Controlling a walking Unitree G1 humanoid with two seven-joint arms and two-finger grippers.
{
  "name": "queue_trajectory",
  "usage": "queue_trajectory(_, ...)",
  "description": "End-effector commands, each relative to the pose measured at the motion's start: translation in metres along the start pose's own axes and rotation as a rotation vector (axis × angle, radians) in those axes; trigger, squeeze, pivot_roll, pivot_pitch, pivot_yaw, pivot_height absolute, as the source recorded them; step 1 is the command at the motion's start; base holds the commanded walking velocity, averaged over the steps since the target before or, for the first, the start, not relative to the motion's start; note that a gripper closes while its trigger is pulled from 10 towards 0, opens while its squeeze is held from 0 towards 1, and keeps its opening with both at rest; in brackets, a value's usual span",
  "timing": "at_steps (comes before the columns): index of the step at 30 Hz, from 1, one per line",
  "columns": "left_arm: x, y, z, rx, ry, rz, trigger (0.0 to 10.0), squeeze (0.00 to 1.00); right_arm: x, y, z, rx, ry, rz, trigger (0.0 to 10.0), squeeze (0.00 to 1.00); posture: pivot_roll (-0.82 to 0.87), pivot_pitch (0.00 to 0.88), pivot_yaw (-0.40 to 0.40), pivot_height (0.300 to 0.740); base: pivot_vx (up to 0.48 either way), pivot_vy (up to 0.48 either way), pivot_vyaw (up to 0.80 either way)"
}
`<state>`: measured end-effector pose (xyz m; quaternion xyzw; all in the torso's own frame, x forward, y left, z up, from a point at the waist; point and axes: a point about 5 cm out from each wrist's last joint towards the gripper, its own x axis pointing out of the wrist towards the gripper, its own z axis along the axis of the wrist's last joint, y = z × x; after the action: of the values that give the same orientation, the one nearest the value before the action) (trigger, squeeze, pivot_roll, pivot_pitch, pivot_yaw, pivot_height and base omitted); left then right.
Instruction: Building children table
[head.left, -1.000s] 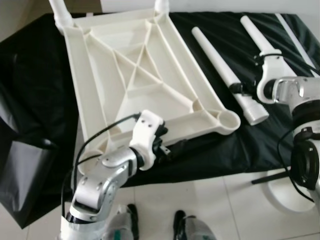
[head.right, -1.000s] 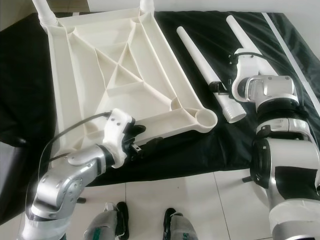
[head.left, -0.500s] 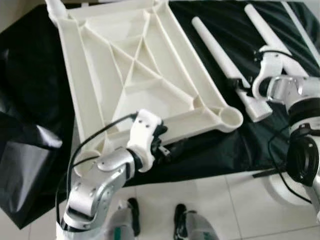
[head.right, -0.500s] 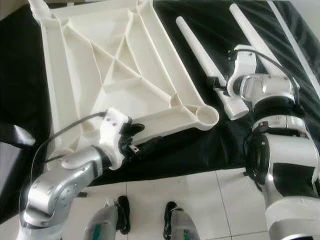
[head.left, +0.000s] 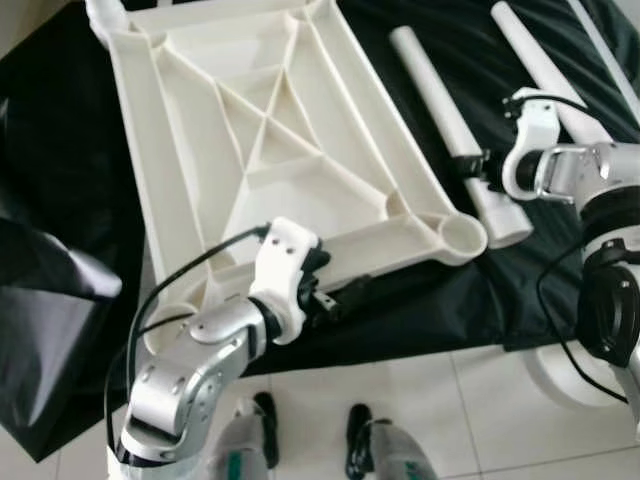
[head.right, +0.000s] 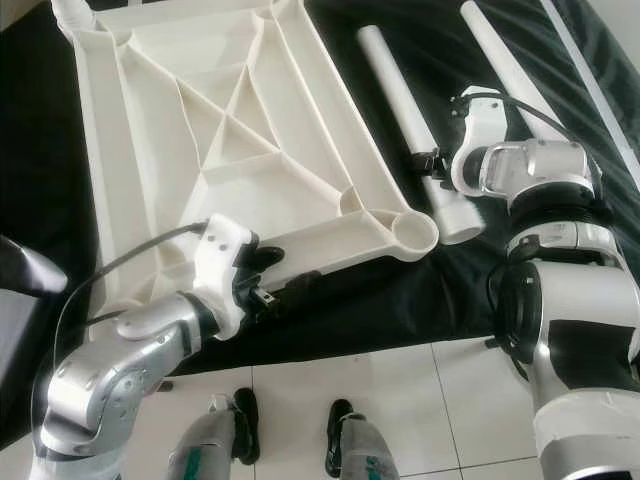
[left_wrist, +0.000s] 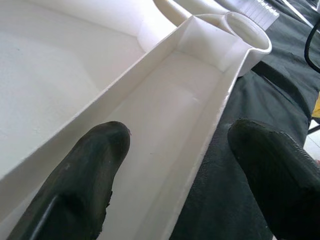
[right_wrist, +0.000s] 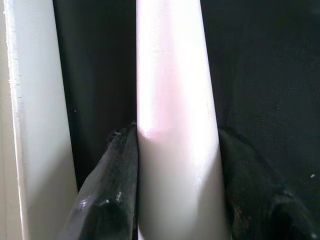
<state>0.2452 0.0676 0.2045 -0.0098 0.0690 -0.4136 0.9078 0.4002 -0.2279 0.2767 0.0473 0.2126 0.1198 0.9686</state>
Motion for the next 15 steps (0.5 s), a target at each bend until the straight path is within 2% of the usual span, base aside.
queue_trajectory(1,0.003,-0.001,-0.018,-0.058,0.092,-0.012,10.0,0.0,0.002,-0.006,-0.017,0.036,0.084,-0.013,0.0,0.0,0.14,0.364,-0.05,0.74,0.0,0.0,0.0)
queue_trajectory(4,0.004,0.001,-0.016,-0.053,0.087,-0.01,10.0,0.0,0.0,-0.007,-0.015,0.036,0.084,-0.014,0.0,0.0,0.14,0.356,-0.051,0.74,0.0,0.0,0.0)
queue_trajectory(6,0.006,0.004,-0.015,-0.053,0.086,-0.003,10.0,0.0,-0.006,-0.001,-0.004,0.048,0.022,0.072,0.0,0.0,0.14,0.347,-0.051,0.74,0.0,0.0,0.0)
queue_trajectory(7,0.007,0.005,-0.014,-0.055,0.086,-0.002,10.0,0.0,-0.009,0.0,0.003,0.024,-0.019,0.077,4.5,0.0,0.14,0.342,-0.05,0.74,0.0,0.0,0.0)
queue_trajectory(9,0.008,0.007,-0.013,-0.055,0.086,-0.001,10.0,0.0,-0.012,0.0,0.008,0.006,-0.046,0.073,4.5,0.0,0.14,0.337,-0.049,0.74,0.0,0.0,0.0)
queue_trajectory(10,0.008,0.007,-0.011,-0.071,0.079,-0.003,10.0,0.0,-0.017,-0.002,0.013,-0.011,-0.072,0.067,10.0,0.0,0.13,0.332,-0.048,0.74,0.0,0.0,0.0)
queue_trajectory(15,0.012,0.008,-0.011,-0.093,0.077,-0.014,10.0,0.0,-0.029,0.001,0.023,-0.023,-0.107,0.127,10.0,0.0,0.13,0.315,-0.045,0.74,0.0,0.0,0.0)
